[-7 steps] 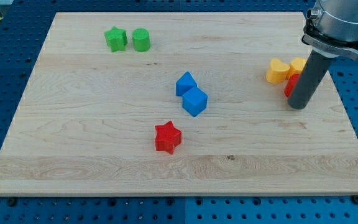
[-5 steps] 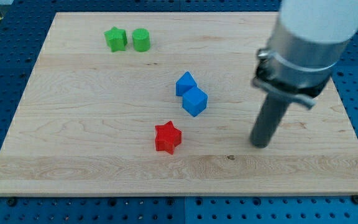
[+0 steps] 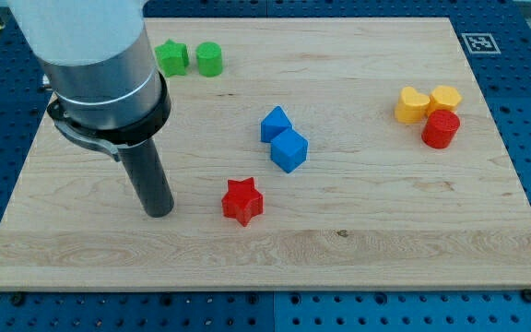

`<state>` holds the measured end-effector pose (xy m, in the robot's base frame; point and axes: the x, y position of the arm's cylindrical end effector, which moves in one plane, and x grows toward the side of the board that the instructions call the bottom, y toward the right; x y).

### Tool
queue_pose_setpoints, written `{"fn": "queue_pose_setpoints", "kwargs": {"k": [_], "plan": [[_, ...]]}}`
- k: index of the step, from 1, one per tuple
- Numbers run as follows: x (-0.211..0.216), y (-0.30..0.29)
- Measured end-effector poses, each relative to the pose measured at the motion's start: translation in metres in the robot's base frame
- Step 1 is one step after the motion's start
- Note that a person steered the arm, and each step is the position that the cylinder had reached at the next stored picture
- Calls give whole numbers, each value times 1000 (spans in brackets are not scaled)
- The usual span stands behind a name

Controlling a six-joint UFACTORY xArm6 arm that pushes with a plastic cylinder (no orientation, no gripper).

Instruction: Move the red star into the red circle

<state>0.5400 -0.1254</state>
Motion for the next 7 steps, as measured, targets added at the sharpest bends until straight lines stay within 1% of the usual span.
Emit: {"fn": "queue_pose_setpoints", "kwargs": {"k": [1,2,5,7], "plan": [[0,38],[0,98],[0,229],[24,287]]}}
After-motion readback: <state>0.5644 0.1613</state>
